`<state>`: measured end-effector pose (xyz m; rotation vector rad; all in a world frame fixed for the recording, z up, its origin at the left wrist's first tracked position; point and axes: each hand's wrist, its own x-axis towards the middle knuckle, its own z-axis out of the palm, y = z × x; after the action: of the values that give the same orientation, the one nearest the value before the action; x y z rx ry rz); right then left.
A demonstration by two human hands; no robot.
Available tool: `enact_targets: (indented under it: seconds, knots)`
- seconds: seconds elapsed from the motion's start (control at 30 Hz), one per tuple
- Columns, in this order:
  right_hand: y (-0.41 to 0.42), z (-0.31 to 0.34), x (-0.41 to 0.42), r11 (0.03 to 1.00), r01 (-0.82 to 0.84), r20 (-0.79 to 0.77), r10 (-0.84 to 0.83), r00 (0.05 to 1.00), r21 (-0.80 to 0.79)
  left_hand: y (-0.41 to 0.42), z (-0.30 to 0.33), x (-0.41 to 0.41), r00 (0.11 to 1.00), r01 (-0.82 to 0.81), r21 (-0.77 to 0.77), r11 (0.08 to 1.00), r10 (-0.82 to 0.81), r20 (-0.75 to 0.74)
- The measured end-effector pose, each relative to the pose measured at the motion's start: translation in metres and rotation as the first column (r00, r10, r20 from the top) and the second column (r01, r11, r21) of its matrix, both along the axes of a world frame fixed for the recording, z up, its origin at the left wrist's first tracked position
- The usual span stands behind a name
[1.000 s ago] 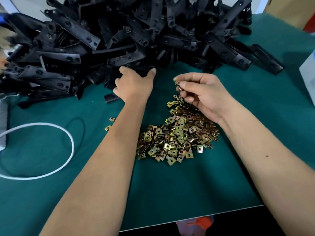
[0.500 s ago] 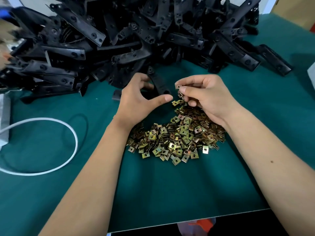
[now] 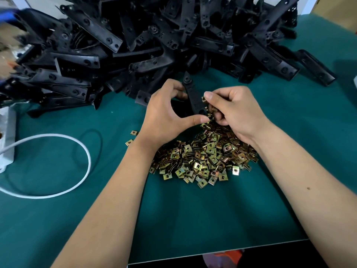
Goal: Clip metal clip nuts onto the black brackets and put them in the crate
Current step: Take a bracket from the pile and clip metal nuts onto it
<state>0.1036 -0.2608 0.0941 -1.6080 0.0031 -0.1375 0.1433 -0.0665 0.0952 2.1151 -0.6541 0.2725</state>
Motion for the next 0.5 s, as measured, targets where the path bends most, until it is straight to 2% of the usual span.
enact_targets:
  seconds: [0.5]
  knots:
    - [-0.0014,0.0018,-0.0013,0.998,-0.038,-0.014,0.038,0.999,0.044,0.001,-0.0008,0.002,0.999,-0.021,-0.016,1.0,0.021,0.038]
